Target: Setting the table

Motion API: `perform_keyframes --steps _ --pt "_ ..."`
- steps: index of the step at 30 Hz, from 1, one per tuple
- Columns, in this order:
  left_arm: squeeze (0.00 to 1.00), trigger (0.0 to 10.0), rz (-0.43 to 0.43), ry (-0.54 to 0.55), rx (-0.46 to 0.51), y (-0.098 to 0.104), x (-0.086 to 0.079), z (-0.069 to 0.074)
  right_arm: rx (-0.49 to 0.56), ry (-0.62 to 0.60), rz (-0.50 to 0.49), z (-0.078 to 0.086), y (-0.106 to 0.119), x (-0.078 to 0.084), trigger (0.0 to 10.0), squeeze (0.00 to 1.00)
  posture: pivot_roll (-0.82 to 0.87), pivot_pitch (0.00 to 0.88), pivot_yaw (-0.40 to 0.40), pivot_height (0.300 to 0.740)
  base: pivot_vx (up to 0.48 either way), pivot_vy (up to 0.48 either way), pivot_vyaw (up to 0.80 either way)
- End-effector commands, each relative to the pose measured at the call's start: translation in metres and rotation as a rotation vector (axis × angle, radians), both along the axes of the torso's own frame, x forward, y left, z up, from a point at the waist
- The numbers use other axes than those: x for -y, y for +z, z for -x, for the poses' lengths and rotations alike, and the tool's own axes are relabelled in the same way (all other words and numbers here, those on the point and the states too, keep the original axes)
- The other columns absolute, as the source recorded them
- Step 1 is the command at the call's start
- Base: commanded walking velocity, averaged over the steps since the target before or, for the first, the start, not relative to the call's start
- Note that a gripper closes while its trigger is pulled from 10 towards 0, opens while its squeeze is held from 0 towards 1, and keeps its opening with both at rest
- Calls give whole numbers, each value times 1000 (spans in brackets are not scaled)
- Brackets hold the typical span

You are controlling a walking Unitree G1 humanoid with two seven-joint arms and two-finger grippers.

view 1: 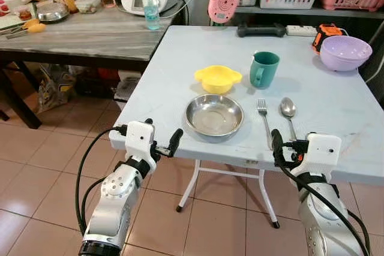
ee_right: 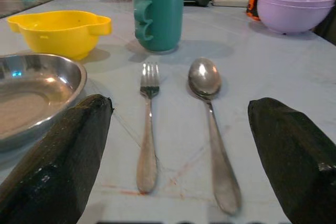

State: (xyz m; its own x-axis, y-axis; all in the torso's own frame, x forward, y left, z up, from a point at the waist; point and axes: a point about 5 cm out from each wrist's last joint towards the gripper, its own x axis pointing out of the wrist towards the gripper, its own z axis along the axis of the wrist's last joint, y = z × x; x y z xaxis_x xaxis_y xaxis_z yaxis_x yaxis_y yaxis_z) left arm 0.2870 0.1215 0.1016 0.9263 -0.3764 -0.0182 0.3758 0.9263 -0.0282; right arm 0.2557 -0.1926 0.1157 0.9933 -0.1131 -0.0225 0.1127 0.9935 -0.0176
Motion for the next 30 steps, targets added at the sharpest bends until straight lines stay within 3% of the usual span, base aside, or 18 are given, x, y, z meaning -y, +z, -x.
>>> perform_keyframes --steps 1,30 --pt "0 10000 -10 -16 6 2 1 1 4 10 -1 0 1 -2 10000 0 -112 0 51 740 330 0 0" --pt "0 10000 -29 -39 -21 -4 3 5 -44 -12 -33 4 -8 -4 10000 0 -115 5 56 740 328 0 -28"
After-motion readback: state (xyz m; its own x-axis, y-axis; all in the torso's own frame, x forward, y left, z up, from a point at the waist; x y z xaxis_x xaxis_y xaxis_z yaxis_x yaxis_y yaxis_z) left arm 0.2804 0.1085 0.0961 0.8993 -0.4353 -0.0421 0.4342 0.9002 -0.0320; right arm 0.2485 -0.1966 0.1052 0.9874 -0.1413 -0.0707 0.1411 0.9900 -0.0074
